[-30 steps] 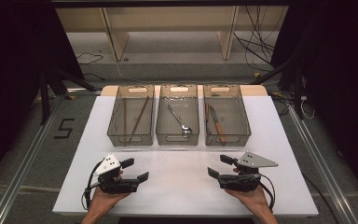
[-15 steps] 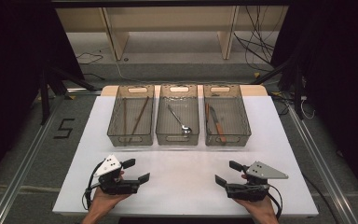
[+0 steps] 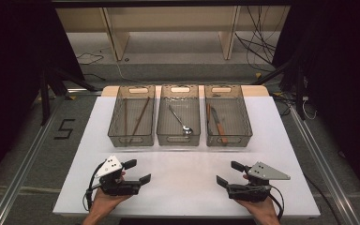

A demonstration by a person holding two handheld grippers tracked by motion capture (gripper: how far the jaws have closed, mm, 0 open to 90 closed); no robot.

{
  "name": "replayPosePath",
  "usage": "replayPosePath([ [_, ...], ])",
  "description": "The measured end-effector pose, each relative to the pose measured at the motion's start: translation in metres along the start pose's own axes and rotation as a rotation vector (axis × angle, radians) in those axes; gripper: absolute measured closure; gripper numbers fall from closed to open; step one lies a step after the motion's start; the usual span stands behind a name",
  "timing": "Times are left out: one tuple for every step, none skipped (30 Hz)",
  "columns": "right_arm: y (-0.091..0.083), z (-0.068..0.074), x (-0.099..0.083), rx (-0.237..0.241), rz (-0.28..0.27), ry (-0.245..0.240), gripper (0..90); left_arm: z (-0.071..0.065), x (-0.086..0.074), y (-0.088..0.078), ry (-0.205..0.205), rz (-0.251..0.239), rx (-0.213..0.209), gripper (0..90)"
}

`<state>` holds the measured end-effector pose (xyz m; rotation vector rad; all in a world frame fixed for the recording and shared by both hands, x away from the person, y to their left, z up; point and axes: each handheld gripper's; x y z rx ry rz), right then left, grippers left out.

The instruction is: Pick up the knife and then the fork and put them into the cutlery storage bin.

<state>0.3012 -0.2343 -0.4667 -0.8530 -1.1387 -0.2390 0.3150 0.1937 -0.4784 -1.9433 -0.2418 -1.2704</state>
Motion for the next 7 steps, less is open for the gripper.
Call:
replayPosePath([
  [0.0001, 0.0000, 0.0000, 0.000, 0.000, -0.002, 20.2, 0.0000, 0.0000, 0.0000, 0.000, 0.000, 0.000, 15.7],
  [0.0002, 0.0001, -0.0001, 0.001, 0.001, -0.002, 20.2, -0.0001, -0.0001, 0.0002, -0.002, 0.000, 0.000, 15.7],
  [0.0003, 0.0001, -0.0001, 0.001, 0.001, -0.002, 20.2, -0.0001, -0.0001, 0.0002, -0.003, 0.002, 0.000, 15.7],
  [0.0003, 0.0003, -0.0001, 0.000, 0.001, -0.002, 20.2, -0.0002, -0.0001, 0.0004, -0.005, 0.001, 0.000, 15.7],
  [0.0003, 0.0004, 0.0000, 0.000, 0.001, -0.003, 20.2, -0.0001, -0.0001, 0.0004, -0.004, 0.001, 0.000, 15.7],
  [0.0004, 0.0004, 0.0000, 0.000, 0.002, -0.004, 20.2, -0.0001, -0.0001, 0.0004, -0.004, 0.001, 0.000, 15.7],
  [0.0005, 0.0006, 0.0000, -0.001, 0.005, -0.003, 20.2, 0.0000, -0.0001, 0.0004, -0.004, 0.001, 0.001, 15.7],
])
Point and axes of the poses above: each handheld gripper's, and its own axes: y roughly forward along the jaws, x roughly out of its top, z roughly to its left, and after that the axes turned 8 degrees about z, right-handed
